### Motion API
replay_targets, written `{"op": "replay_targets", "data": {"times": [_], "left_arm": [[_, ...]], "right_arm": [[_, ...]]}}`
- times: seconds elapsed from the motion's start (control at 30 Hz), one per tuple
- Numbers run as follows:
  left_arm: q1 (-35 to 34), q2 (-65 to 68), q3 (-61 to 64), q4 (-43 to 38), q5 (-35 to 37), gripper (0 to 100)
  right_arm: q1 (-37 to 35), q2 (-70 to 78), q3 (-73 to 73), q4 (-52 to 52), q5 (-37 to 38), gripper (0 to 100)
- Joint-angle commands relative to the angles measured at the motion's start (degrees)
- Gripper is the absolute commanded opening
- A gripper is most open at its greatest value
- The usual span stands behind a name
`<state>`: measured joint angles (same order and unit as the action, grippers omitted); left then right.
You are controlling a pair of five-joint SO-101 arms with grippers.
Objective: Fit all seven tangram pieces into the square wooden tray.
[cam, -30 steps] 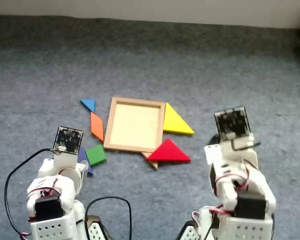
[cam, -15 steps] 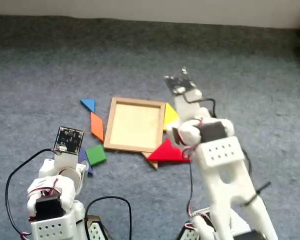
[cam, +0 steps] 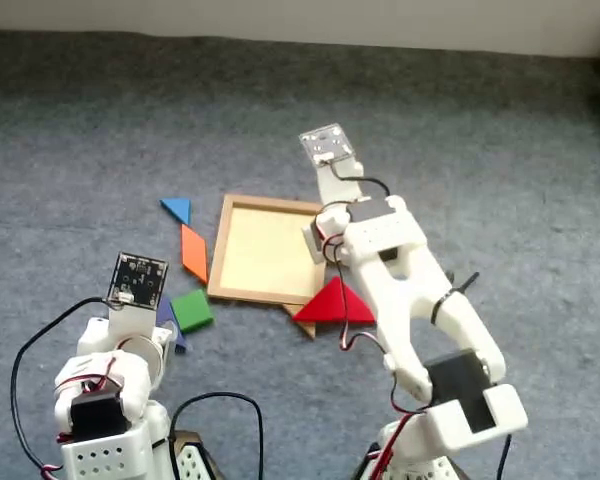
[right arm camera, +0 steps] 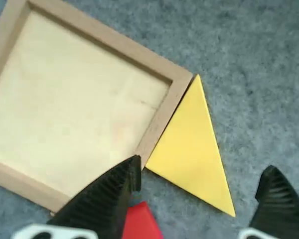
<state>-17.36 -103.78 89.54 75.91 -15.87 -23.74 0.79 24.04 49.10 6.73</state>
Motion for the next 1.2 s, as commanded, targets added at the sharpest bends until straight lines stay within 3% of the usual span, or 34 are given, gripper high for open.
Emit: {"op": "replay_targets", "data": {"times": [0.0, 0.3, 0.9, 1.1, 1.17], "left_arm": [[-0.84, -0.04, -0.31, 0.0, -0.35, 21], [-0.84, -0.04, -0.31, 0.0, -0.35, 21], [-0.84, -0.04, -0.31, 0.0, -0.35, 21], [-0.84, -0.04, -0.31, 0.0, -0.35, 21], [-0.84, -0.04, -0.31, 0.0, -0.35, 21]], "right_arm": [[1.63, 1.45, -3.82, -3.56, -1.49, 35.8], [2.77, 8.92, -3.82, -8.13, -1.23, 35.8], [12.44, 10.86, -4.0, -7.87, -1.14, 35.8], [12.26, 2.51, -8.4, 4.79, -0.79, 35.8], [12.26, 0.22, -9.19, 7.08, 3.16, 35.9]]}}
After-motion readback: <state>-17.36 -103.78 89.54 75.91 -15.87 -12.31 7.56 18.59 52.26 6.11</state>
